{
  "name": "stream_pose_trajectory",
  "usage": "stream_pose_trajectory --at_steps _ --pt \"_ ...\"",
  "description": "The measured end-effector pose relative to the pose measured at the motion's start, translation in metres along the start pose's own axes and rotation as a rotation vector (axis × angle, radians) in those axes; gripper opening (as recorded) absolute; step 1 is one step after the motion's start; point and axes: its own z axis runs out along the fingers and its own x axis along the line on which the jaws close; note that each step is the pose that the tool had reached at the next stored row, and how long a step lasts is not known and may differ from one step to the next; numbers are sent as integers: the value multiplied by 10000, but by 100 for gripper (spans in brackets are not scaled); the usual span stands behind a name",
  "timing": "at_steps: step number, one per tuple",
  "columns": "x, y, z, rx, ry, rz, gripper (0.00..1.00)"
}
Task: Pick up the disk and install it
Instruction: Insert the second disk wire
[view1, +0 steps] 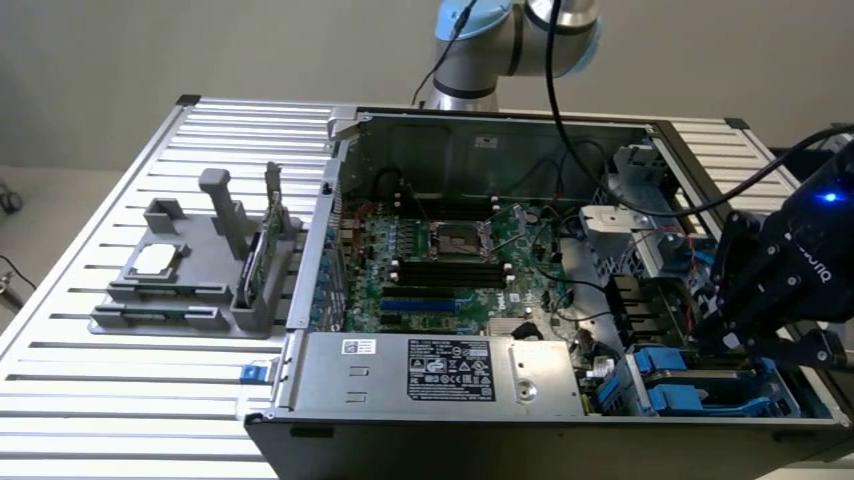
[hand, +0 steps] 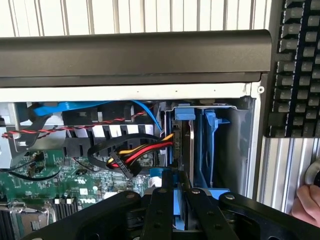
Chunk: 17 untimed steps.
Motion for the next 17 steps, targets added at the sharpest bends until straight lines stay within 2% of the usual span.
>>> stream_pose_trajectory --at_steps 17 --pt "-10 37 56 -1 61 -14 16"
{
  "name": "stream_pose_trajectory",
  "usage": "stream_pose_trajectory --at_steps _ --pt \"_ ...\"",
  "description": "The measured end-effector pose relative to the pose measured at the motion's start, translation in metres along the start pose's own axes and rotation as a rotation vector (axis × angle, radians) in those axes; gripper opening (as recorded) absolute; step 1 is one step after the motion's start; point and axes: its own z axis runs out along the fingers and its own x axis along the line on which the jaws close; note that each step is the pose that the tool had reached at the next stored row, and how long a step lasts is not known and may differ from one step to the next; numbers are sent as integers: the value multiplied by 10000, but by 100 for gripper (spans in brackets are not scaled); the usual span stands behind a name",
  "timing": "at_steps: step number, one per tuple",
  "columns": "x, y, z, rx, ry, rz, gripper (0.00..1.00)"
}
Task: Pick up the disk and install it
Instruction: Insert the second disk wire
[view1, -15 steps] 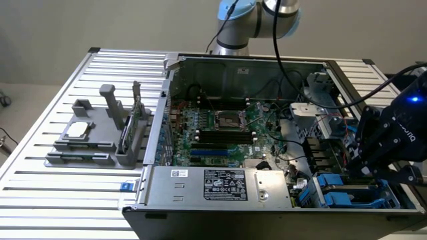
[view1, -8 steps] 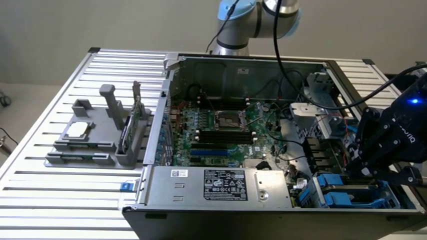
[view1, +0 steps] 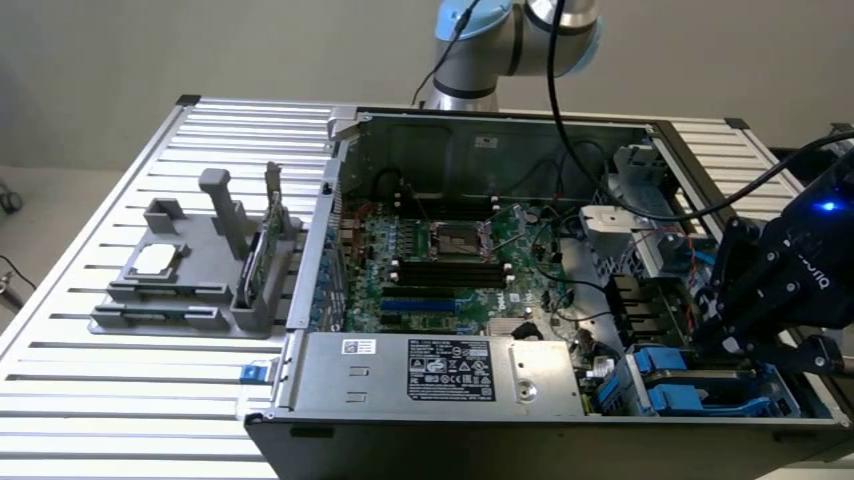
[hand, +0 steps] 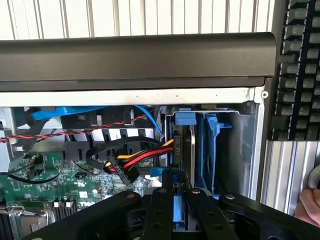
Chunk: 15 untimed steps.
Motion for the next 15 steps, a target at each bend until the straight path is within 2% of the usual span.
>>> stream_pose_trajectory --at_steps 7,15 --pt "-15 6 29 1 41 -12 16" --pt "-24 8 38 5 148 -25 18"
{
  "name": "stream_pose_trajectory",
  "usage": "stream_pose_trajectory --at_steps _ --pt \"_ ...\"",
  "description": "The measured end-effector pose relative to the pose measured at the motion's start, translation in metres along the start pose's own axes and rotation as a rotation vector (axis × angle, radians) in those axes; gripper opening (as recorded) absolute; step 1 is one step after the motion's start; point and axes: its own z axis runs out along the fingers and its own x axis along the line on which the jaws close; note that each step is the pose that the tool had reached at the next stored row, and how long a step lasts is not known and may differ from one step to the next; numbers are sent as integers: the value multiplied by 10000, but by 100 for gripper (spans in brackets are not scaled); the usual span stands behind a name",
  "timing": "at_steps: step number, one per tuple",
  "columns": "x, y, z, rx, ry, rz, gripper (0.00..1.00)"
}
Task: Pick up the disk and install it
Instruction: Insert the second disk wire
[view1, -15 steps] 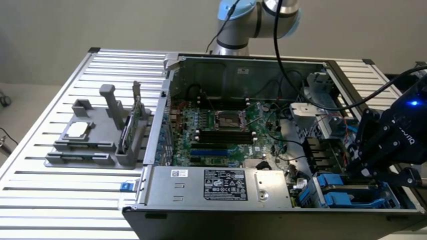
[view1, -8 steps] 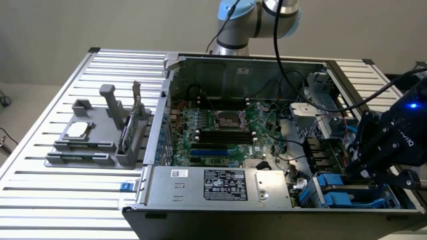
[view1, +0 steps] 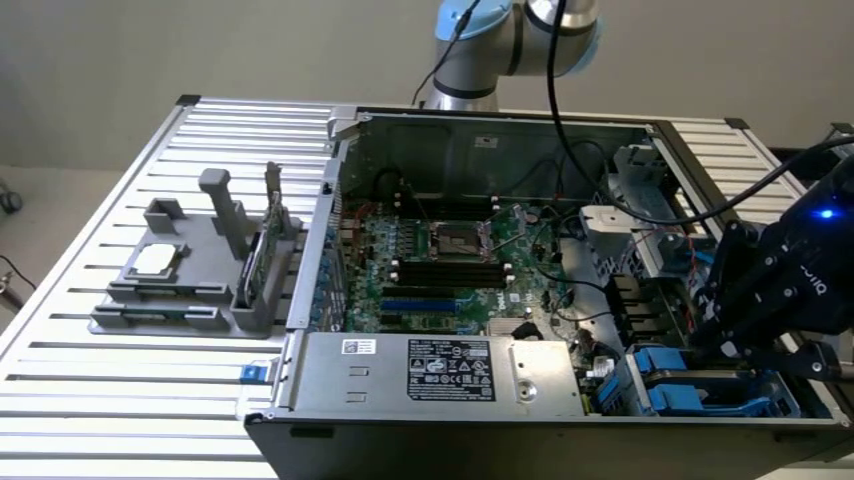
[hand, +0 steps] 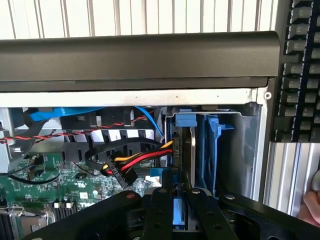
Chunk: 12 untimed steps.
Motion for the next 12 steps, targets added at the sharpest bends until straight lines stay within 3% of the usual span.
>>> stream_pose_trajectory --at_steps 2,3,8,12 --pt "-1 -1 -6 2 20 -2 18" --pt "-1 -3 -20 2 25 -2 25" --pt "1 -29 -131 1 46 -4 25" --pt "-1 -120 -166 3 59 -6 25"
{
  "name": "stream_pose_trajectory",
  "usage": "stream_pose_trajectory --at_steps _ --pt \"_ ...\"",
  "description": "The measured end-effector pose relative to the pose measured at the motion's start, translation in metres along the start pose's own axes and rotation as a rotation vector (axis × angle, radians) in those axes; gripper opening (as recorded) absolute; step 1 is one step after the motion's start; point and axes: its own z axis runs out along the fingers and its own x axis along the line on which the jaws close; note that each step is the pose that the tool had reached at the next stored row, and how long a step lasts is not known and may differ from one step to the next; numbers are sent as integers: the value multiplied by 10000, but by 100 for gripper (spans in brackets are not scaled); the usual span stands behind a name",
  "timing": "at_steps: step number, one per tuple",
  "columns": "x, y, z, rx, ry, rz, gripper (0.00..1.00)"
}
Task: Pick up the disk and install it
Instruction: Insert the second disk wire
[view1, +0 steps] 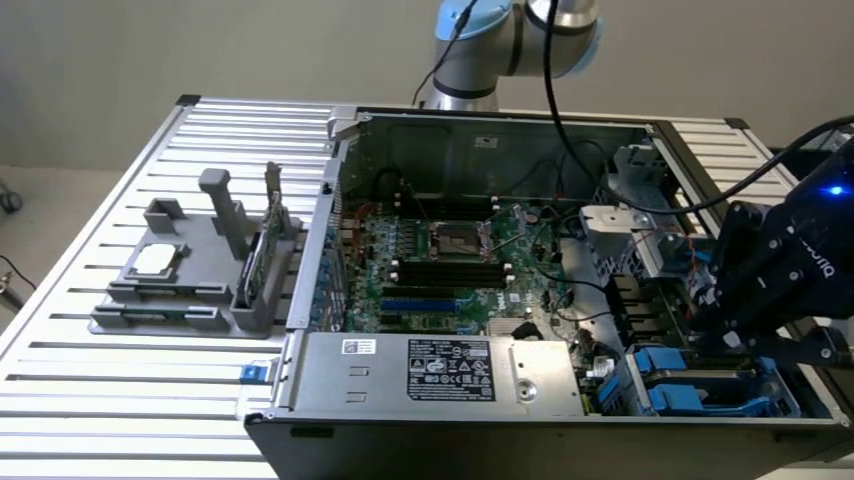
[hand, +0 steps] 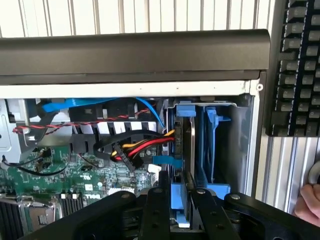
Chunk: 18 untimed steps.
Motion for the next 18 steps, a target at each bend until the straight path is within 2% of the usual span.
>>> stream_pose_trajectory --at_steps 5,9,12,18 --pt "-3 -157 -22 0 1 -1 25" --pt "-2 -248 -72 0 1 0 25" --pt "-2 -254 -83 -4 28 -4 25" --pt "-2 -254 -83 -5 30 9 25"
